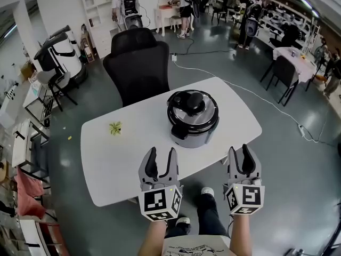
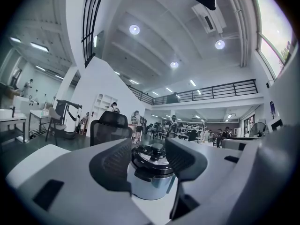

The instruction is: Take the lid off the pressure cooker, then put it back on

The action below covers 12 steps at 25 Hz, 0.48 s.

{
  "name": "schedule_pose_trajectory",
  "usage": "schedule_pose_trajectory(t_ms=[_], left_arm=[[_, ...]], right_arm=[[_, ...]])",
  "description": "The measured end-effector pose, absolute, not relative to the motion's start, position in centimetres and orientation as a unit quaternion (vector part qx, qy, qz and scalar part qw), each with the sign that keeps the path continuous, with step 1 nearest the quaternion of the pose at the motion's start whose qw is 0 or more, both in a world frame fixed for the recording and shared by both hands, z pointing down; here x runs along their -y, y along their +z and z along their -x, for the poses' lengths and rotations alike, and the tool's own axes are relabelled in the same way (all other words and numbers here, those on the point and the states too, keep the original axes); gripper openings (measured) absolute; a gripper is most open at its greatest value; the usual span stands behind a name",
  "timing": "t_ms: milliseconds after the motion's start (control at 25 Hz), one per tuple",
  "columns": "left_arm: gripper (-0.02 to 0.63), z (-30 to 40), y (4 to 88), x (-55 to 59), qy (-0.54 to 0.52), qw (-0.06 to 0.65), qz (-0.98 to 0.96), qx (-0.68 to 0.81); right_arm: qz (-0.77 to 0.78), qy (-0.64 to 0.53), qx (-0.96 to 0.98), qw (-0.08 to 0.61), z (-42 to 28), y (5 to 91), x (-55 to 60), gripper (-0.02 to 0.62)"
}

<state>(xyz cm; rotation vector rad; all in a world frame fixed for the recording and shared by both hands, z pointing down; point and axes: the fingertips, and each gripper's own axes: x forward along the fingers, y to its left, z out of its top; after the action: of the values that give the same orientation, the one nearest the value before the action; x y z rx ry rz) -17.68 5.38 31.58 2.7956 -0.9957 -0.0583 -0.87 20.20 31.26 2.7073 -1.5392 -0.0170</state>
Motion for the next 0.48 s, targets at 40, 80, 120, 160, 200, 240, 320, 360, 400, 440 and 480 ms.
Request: schedule_pose_trajectory(t_ms=[40,80,120,160,200,240,320,360,400,440,480], left_arm=[[0.221,17.5,31.7,-5.1,-0.019,0.087,-0.938,0.336],[0.221,17.2,31.7,-4.8,-0.018,0.088,-0.937,0.337],[0.221,16.9,31.8,-4.5,-0.018,0.088,-0.936,0.339],[0.221,16.5,32.0,-4.2,-0.017,0.088,-0.936,0.341],[0.221,16.1,32.1,-3.8,-0.017,0.087,-0.935,0.343],[0.221,15.6,32.4,-3.4,-0.016,0.087,-0.934,0.346],[0.221,14.5,32.7,-2.4,-0.017,0.087,-0.931,0.354],[0.221,14.0,32.8,-1.9,-0.018,0.088,-0.929,0.358],[0.221,13.5,32.8,-1.4,-0.018,0.089,-0.928,0.363],[0.221,12.9,32.8,-0.9,-0.018,0.089,-0.926,0.367],[0.221,12.3,32.8,-0.4,-0.017,0.088,-0.924,0.371]], right_arm=[[-0.869,-0.005,0.495,0.015,0.6,31.3,-19.9,0.164],[-0.868,-0.004,0.497,0.015,0.3,31.4,-19.6,0.164],[-0.867,-0.004,0.498,0.015,-0.1,31.5,-19.3,0.166],[-0.866,-0.003,0.5,0.015,-0.6,31.6,-18.9,0.166],[-0.865,-0.003,0.502,0.015,-1.2,31.7,-18.4,0.166],[-0.863,-0.003,0.505,0.015,-1.9,31.9,-17.8,0.166],[-0.858,-0.003,0.513,0.015,-3.3,32.2,-16.6,0.166],[-0.855,-0.003,0.519,0.016,-3.9,32.3,-15.9,0.166],[-0.851,-0.002,0.525,0.018,-4.5,32.3,-15.2,0.166],[-0.847,-0.002,0.531,0.019,-5.2,32.3,-14.5,0.167],[-0.844,-0.002,0.537,0.02,-5.9,32.3,-13.7,0.167]])
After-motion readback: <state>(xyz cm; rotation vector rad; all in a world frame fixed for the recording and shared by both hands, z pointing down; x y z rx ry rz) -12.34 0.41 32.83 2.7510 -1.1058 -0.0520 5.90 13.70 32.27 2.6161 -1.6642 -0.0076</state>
